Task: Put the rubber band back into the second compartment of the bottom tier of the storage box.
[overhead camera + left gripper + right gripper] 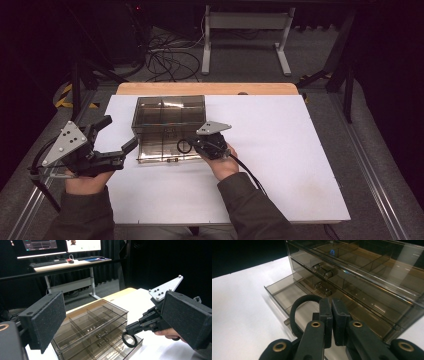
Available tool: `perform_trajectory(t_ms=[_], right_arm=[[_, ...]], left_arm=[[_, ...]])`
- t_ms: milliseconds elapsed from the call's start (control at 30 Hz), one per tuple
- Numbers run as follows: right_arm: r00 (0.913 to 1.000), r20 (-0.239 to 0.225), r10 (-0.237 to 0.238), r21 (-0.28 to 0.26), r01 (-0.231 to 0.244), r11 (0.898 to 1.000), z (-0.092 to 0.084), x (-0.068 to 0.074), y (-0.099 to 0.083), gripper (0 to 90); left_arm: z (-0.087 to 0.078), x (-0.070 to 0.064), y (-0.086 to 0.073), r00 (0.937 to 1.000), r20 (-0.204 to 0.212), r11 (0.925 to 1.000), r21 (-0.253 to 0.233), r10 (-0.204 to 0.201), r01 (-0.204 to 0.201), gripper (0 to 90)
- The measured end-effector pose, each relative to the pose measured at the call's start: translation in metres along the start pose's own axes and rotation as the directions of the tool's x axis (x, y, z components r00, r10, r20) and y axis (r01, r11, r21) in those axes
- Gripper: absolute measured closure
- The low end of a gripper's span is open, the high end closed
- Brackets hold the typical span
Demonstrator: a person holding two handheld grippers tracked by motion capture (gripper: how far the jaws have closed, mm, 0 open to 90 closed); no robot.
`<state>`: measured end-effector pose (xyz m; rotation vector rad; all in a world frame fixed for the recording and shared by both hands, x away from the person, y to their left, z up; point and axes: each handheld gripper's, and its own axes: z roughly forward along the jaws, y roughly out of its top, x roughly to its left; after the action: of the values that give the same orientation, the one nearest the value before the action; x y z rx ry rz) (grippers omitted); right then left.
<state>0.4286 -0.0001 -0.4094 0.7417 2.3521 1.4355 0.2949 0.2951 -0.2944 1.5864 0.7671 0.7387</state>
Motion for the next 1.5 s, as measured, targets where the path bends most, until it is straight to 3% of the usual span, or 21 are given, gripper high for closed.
perform_trajectory(t_ms=[667, 1500], right_arm=[[0.9998, 0.014, 0.011, -0.043, -0.010, 0.999, 0.027, 0.012, 0.002, 87.7], [0.9988, 0.045, -0.021, 0.013, 0.021, 1.000, 0.056, 0.020, -0.012, 87.5]], left_arm=[[-0.002, 0.001, 0.001, 1.0000, -0.001, 1.0000, -0.005, -0.005, 0.005, 6.0], [-0.001, 0.000, 0.001, 1.0000, 0.004, 1.0000, -0.003, -0.003, 0.003, 6.0]])
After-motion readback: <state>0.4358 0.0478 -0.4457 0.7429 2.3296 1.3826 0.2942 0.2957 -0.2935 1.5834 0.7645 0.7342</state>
